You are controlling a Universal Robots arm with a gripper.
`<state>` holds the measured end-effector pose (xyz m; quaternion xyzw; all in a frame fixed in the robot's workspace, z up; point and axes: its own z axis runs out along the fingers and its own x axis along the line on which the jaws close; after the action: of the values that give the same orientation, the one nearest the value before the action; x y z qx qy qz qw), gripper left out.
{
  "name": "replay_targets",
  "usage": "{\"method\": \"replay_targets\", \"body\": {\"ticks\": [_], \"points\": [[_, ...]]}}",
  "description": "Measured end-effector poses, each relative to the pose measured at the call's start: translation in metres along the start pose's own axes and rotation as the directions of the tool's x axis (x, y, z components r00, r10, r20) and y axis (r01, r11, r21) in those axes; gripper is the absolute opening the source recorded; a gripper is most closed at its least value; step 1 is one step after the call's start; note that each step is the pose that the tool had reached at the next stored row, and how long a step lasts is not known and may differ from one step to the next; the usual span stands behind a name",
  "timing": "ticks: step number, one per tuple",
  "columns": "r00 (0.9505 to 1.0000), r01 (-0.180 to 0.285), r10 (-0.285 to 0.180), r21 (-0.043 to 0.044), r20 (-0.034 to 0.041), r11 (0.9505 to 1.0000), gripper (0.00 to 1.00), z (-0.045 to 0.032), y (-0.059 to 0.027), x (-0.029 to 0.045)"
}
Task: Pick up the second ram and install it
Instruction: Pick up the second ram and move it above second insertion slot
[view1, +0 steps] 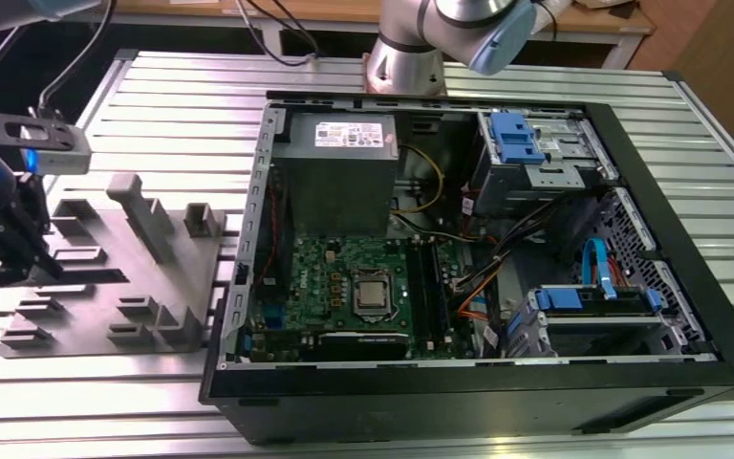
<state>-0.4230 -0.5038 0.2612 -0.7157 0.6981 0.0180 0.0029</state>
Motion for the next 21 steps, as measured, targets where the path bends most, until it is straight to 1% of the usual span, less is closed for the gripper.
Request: {"method": "replay_targets", "body": {"ticks": [6,10,14,21], "points": [[1.0,0.0,0.0,0.0001,0.0004,1.0,0.09,-0.0141,0.0003,-0.0004],[1.0,0.0,0.0,0.0001,0.002,1.0,0.09,-0.0241,0.0005,-0.0007],[1.0,0.0,0.0,0.0002,0.0039,1.0,0.09,-0.0375,0.0008,-0.0011],[1.0,0.0,0.0,0.0002,0.0073,1.0,0.09,-0.0641,0.0013,-0.0019]]}}
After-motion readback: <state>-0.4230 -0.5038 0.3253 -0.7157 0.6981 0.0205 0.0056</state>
